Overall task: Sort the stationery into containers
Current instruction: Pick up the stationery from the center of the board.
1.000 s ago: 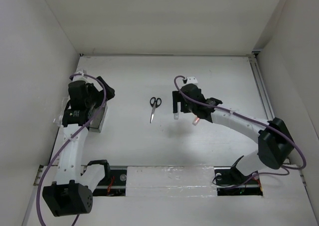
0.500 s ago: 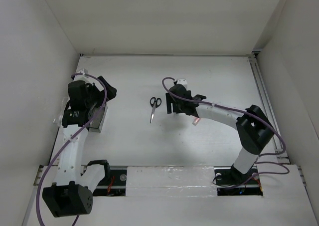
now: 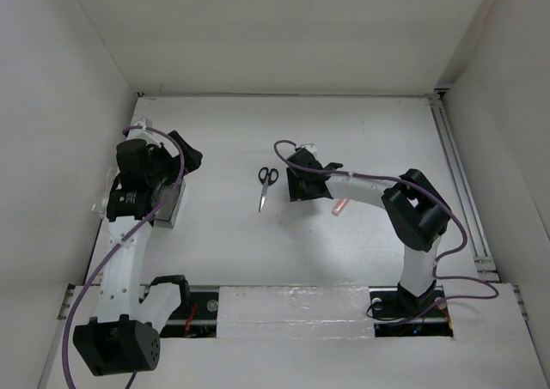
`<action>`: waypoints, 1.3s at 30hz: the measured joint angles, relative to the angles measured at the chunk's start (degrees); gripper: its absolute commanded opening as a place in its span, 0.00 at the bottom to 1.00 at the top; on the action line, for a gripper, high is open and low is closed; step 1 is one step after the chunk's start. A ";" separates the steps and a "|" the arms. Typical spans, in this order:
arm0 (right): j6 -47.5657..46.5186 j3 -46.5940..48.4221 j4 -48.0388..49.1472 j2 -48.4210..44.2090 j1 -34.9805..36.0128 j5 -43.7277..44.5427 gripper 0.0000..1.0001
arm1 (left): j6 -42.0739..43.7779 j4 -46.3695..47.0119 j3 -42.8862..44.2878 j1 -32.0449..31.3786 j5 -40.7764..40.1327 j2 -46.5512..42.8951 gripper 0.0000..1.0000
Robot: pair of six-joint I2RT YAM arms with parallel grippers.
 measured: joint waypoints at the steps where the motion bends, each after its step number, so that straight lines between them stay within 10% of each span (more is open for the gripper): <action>1: -0.07 0.20 -0.02 0.09 -0.20 -0.33 0.59 | 0.00 0.00 0.00 0.00 0.02 -0.02 1.00; 7: -0.83 0.74 0.11 0.68 -1.27 -1.16 0.41 | 0.00 0.00 0.00 0.00 0.22 -0.83 1.00; 12: -1.18 1.38 0.17 1.22 -1.62 -1.33 0.00 | 0.00 0.00 0.00 0.00 0.31 -1.18 1.00; 39: -4.26 0.02 21.99 -10.54 10.34 -21.49 0.00 | -0.85 10.32 -4.42 -0.02 29.16 3.02 1.00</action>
